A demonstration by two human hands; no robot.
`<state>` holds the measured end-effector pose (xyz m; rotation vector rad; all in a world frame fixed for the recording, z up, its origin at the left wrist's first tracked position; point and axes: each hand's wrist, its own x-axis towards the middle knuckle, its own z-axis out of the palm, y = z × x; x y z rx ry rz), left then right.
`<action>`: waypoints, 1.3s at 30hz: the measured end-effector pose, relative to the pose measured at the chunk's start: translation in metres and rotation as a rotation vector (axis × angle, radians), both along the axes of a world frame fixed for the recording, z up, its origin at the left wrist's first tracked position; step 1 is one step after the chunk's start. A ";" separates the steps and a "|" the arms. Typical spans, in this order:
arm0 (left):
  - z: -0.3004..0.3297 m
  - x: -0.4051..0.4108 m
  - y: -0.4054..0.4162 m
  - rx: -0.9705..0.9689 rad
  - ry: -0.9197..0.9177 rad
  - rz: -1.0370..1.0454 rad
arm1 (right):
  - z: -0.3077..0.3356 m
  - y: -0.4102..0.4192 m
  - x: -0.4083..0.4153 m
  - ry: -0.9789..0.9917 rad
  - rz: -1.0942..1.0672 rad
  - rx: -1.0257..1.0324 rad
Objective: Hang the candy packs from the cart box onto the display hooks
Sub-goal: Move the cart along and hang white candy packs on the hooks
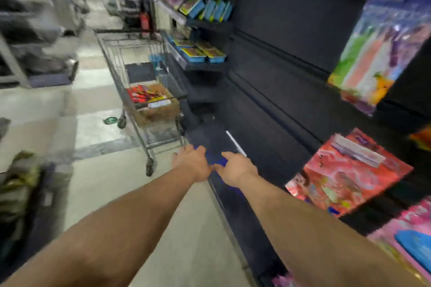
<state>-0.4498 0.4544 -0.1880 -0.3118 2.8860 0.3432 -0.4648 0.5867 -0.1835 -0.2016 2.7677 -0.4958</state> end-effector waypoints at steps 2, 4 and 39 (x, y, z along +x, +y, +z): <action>0.014 -0.016 -0.062 -0.025 0.027 0.083 | 0.012 -0.062 -0.026 0.036 0.069 0.007; 0.023 -0.028 -0.116 -0.041 0.044 0.167 | 0.023 -0.117 -0.045 0.048 0.133 0.006; -0.057 -0.532 -0.488 0.125 -0.063 0.299 | -0.024 -0.437 -0.588 -0.035 0.185 -0.053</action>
